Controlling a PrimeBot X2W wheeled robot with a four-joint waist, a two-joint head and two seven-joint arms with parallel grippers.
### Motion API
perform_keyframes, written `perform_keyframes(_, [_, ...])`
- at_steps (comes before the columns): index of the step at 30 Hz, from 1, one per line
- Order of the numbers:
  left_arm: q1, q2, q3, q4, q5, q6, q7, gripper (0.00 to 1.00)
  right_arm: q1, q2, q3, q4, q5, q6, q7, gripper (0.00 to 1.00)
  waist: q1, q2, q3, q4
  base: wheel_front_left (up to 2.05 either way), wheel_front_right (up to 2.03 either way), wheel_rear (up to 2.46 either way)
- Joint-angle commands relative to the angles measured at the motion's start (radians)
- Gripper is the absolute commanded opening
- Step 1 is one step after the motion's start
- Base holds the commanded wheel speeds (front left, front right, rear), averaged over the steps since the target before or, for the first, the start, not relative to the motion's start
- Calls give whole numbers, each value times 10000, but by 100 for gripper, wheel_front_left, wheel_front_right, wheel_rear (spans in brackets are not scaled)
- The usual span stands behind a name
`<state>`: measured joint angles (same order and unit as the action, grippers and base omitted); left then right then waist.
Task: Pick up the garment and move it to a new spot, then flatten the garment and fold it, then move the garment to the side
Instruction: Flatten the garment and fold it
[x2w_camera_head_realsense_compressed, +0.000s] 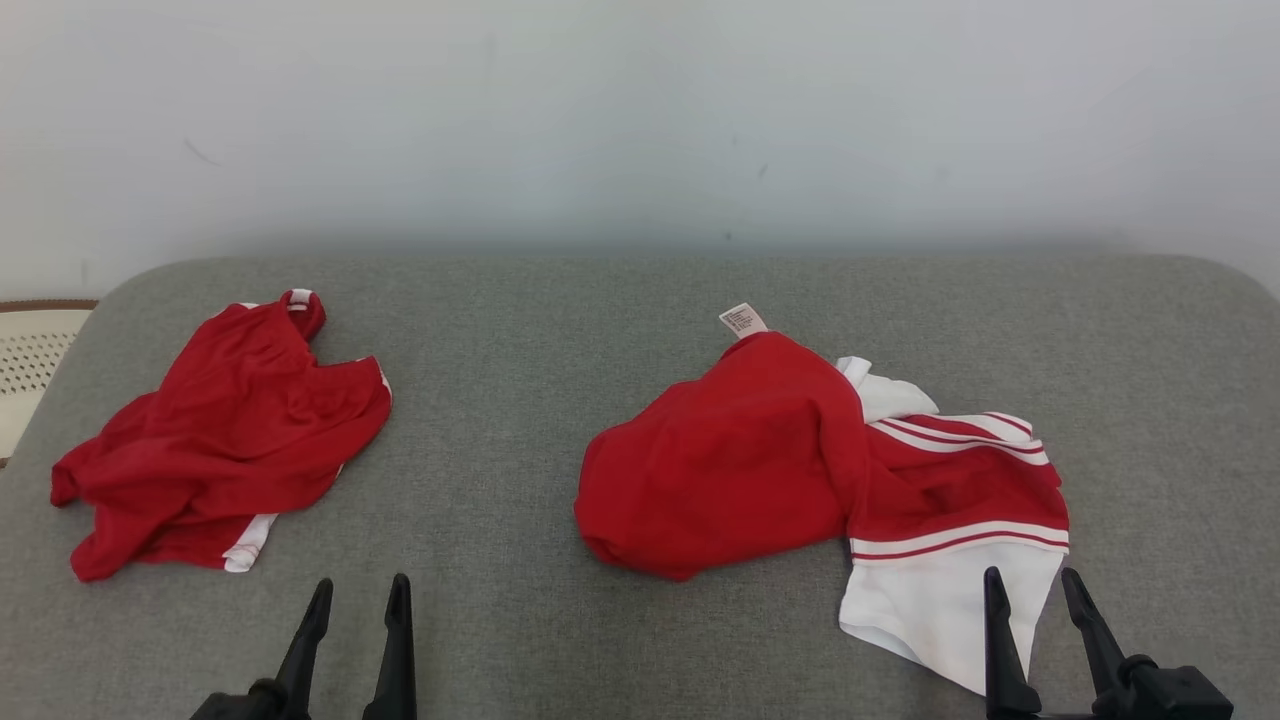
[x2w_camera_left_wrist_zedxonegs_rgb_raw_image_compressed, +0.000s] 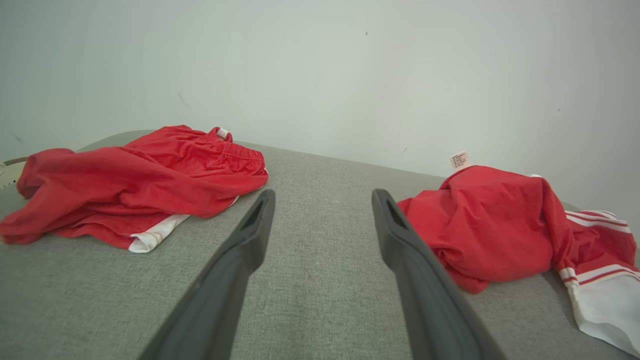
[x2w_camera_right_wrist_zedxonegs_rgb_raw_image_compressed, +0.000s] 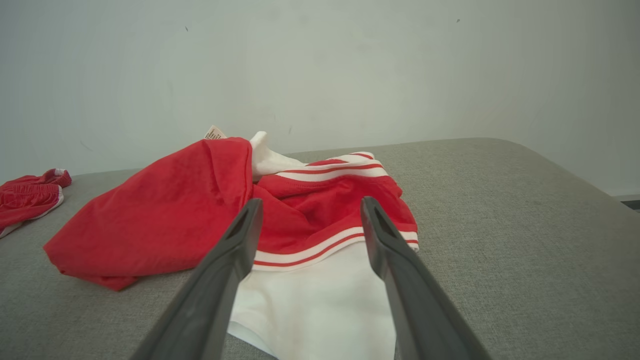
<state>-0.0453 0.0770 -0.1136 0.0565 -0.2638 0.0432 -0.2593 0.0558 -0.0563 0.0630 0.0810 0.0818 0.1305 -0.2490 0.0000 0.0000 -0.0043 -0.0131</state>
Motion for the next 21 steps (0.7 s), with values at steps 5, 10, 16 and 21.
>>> perform_keyframes(5, [-954,232,-95,130,-381,-456,610,100,-142,55,189,-70,65,7,95,100,0,0,336,-480,0,0,0])
perform_keyframes(10, [-2346,707,-392,359,-530,-1070,1789,100,-563,64,403,111,223,7,54,100,0,0,747,-1035,0,0,0])
perform_keyframes(16, [-4032,1245,-966,790,-1140,-1577,3375,100,-1160,64,787,561,652,9,-75,100,0,0,1186,-1890,0,0,0])
perform_keyframes(21, [-4969,1574,-1416,1129,-1641,-1699,4156,100,-1512,62,1035,891,963,9,-155,100,0,0,1462,-2473,0,0,0])
